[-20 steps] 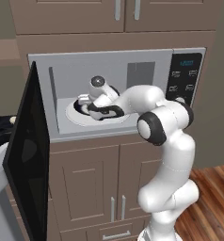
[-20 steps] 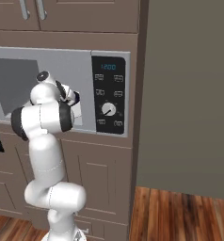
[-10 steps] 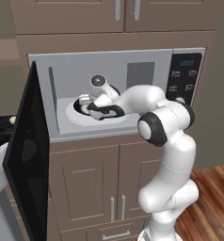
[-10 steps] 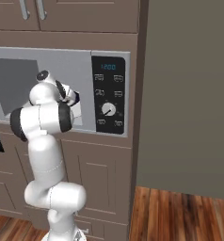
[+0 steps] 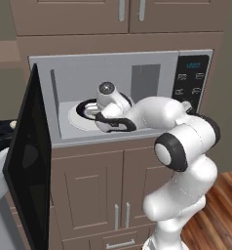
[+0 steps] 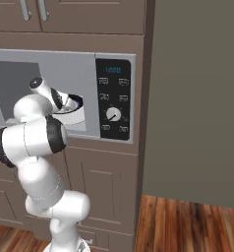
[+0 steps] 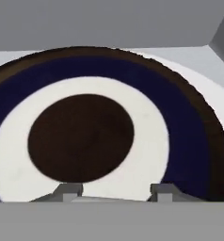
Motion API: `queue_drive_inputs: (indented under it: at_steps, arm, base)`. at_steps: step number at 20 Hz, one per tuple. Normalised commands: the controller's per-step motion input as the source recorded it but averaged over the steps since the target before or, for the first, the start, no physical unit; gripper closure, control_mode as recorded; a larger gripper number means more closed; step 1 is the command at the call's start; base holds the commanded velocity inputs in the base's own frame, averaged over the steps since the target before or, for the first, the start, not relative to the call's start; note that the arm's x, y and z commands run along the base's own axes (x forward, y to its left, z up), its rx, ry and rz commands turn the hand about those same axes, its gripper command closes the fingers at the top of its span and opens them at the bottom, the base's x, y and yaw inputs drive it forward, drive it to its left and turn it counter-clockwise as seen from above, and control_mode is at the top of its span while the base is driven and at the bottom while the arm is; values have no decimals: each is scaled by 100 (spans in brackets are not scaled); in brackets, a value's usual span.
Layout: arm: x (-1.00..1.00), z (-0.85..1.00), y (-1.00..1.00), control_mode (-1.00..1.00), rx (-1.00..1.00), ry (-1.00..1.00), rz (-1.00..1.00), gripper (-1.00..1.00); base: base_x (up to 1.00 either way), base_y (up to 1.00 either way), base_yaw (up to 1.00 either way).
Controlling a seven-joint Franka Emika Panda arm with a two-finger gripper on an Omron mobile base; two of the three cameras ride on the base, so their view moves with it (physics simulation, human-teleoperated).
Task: Pick the marshmallow from the microwave and place it on plate located on the counter.
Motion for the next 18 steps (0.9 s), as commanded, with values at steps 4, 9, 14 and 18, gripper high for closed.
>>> queue_drive_inputs:
  at_steps: [4,9,14,18]
  arm:
    - [-100,70,-29,-100,0,0,0,100]
    - [-98,73,-13,-100,0,7,0,100]
    - [-100,40,-40,-100,0,1,2,100]
    - [-100,39,-62,-100,0,0,5,100]
  base:
    - [0,0,0]
    - [0,0,0]
    - [0,0,0]
    - [0,0,0]
